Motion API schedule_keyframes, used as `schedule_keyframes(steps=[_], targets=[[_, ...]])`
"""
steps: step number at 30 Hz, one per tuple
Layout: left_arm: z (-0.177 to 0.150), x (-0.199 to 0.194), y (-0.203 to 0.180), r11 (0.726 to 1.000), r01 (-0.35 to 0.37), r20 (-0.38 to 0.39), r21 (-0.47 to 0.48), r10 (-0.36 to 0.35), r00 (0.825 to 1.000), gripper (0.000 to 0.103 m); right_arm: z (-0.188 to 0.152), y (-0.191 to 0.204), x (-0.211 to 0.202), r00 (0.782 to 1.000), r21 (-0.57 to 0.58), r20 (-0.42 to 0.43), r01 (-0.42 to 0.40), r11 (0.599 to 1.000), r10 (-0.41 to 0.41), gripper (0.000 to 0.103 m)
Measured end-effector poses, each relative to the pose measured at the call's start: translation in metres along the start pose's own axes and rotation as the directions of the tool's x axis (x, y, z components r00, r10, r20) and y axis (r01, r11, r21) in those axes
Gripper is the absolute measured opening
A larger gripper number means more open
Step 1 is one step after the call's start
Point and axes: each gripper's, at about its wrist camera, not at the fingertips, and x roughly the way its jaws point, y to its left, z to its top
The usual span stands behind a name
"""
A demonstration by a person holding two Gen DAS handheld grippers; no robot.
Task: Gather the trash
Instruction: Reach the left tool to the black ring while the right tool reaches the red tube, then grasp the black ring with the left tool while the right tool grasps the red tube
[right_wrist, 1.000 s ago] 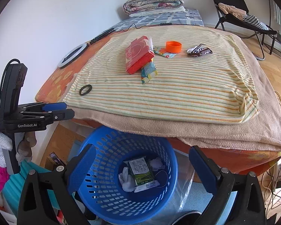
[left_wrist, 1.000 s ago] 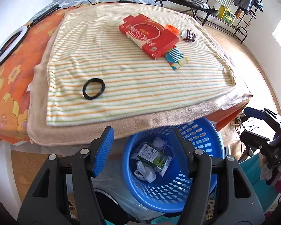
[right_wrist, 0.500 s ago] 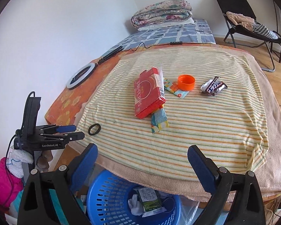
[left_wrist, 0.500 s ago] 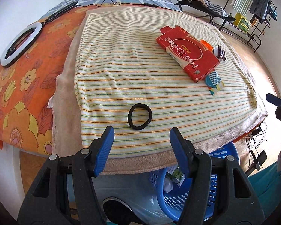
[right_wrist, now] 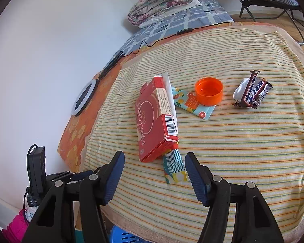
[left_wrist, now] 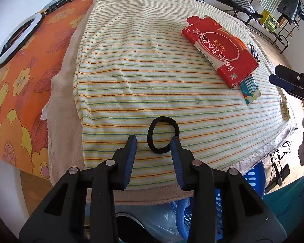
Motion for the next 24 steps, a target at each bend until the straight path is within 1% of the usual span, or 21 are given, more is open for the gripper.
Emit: schedule_keyframes(steps=[1,2,3,5,6,7,8,9,12,15,19,24], targets=[[0.001,0.002,0.001,1.000,0.000,-0.002,-0.002,0.000,1.000,0.034,0.003,-0.001,0.005,1.000,0.002,-0.001,-0.002,1.000,0.002,0.064],[0.002,0.004,0.001,1.000,-0.001,-0.005,-0.003,0.001,1.000,0.030,0.007,-0.002,0.009,1.000,0.002,-0.004,-0.001,1.000,0.001,0.063],[0.003,0.005,0.001,1.000,-0.003,-0.007,-0.002,0.003,1.000,0.028,0.010,-0.001,0.014,1.000,-0.001,-0.008,0.005,1.000,-0.005,0.060],[0.005,0.007,0.000,1.000,-0.005,-0.006,-0.003,0.005,1.000,0.028,0.014,-0.003,0.021,1.000,-0.001,-0.012,0.017,1.000,-0.017,0.058],[0.006,0.008,-0.001,1.000,-0.008,-0.006,0.002,0.008,1.000,0.023,0.016,-0.004,0.024,1.000,0.001,-0.013,0.016,1.000,-0.016,0.056],[0.006,0.009,-0.002,1.000,-0.017,-0.007,0.008,0.017,1.000,0.020,0.017,-0.005,0.026,1.000,0.006,-0.016,0.011,1.000,-0.011,0.050],[0.007,0.010,-0.003,1.000,-0.026,-0.005,0.016,0.026,1.000,0.015,0.018,-0.006,0.028,1.000,0.013,-0.020,0.002,1.000,-0.002,0.047],[0.007,0.010,-0.003,0.999,-0.031,-0.002,0.020,0.031,1.000,0.013,0.018,-0.006,0.030,1.000,0.018,-0.021,-0.007,1.000,0.007,0.042],[0.008,0.011,-0.003,0.999,-0.030,0.004,0.020,0.030,1.000,0.012,0.018,-0.003,0.029,1.000,0.011,-0.010,-0.019,1.000,0.019,0.036],[0.008,0.011,-0.005,0.999,-0.035,0.008,0.030,0.035,0.999,0.008,0.018,0.007,0.026,1.000,-0.023,0.007,-0.023,0.999,0.023,0.035],[0.007,0.010,-0.006,0.999,-0.038,0.012,0.029,0.037,0.999,0.006,0.019,0.021,0.030,1.000,-0.063,0.004,-0.025,0.998,0.026,0.035],[0.007,0.010,-0.008,0.998,-0.048,0.021,0.037,0.047,0.999,0.003,0.019,0.034,0.045,1.000,-0.109,-0.011,0.004,0.994,-0.005,0.036]])
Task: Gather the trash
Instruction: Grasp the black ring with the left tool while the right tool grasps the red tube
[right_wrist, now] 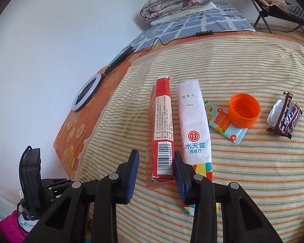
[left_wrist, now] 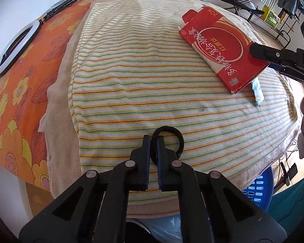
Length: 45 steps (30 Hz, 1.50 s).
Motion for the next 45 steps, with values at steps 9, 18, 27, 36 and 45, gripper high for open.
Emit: schedule_keyframes(steps=[9,18,27,36,45], targets=[[0.001,-0.008,-0.001,1.000,0.007,0.028,-0.007,-0.007,1.000,0.002,0.003,0.021,0.020,0.996,-0.097,0.024,0.091,0.991,-0.089,0.031],[0.004,-0.020,0.000,1.000,0.017,0.065,-0.021,-0.016,0.998,0.002,-0.003,0.045,0.003,0.986,-0.198,0.091,0.152,0.968,-0.136,0.018],[0.000,-0.036,-0.001,0.999,0.034,0.106,-0.025,-0.031,0.994,0.002,-0.019,0.060,-0.034,0.985,-0.248,0.125,0.149,0.957,-0.121,0.018],[-0.007,-0.056,-0.014,0.999,0.050,0.145,-0.003,-0.049,0.988,0.002,-0.047,0.061,-0.069,0.983,-0.268,0.135,0.160,0.950,-0.127,0.018],[-0.020,-0.066,-0.039,0.997,0.059,0.161,0.050,-0.066,0.985,0.002,-0.076,0.062,-0.097,0.981,-0.280,0.126,0.180,0.943,-0.150,0.018]])
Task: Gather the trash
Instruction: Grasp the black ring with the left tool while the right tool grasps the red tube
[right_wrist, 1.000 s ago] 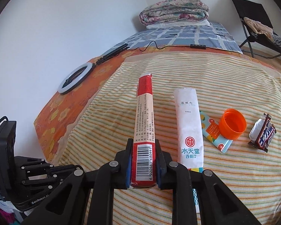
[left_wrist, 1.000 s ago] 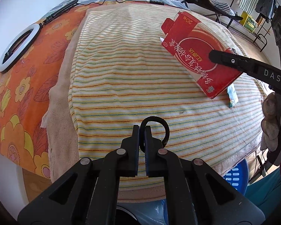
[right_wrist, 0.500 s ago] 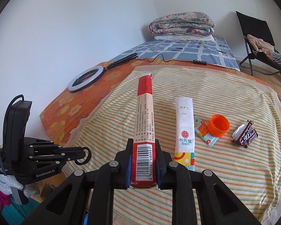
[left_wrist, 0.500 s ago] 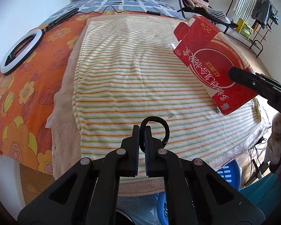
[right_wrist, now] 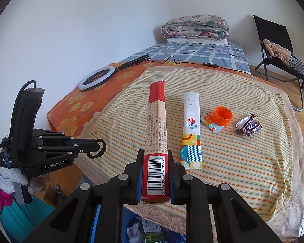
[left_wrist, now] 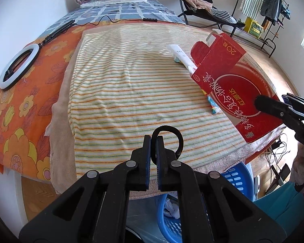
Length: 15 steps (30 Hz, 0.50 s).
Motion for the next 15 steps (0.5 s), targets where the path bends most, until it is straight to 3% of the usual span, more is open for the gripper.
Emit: schedule_keyframes(steps=[15], targets=[[-0.038,-0.008,-0.050,0.995,0.061,-0.020,0.084,-0.059,0.998,0.002,-0.056,0.016,-0.046,0.999,-0.058,-0.028,0.040,0.997,-0.042,0.018]])
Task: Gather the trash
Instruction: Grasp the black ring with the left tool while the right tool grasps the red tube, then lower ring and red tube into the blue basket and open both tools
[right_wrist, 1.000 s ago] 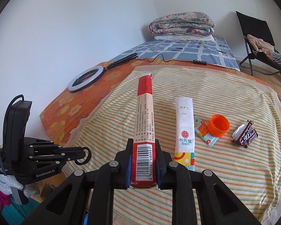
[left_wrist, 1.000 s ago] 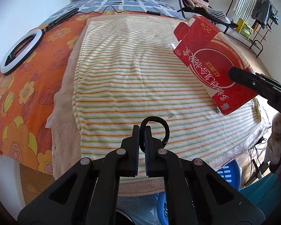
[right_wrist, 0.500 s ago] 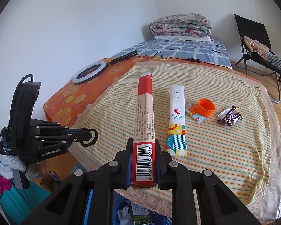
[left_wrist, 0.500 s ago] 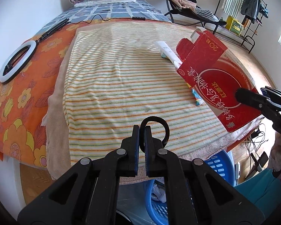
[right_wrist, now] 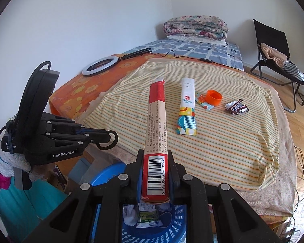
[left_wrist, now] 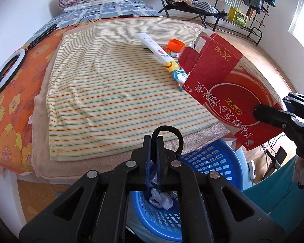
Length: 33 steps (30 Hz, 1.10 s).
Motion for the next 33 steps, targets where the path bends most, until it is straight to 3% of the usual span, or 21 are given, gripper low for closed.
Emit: schedule_keyframes(steps=[11,33], targets=[[-0.038,0.004,-0.022,1.000,0.027,-0.043,0.000,-0.027,0.999,0.002,-0.043,0.021,-0.018,0.999,-0.060,-0.048,-0.010,0.998,0.007,0.018],[-0.085,0.040,-0.034,0.999,0.042,-0.183,0.007,-0.040,0.982,0.002,-0.107,0.036,0.006,0.980,-0.070,-0.195,-0.049,0.996,0.035,0.018]])
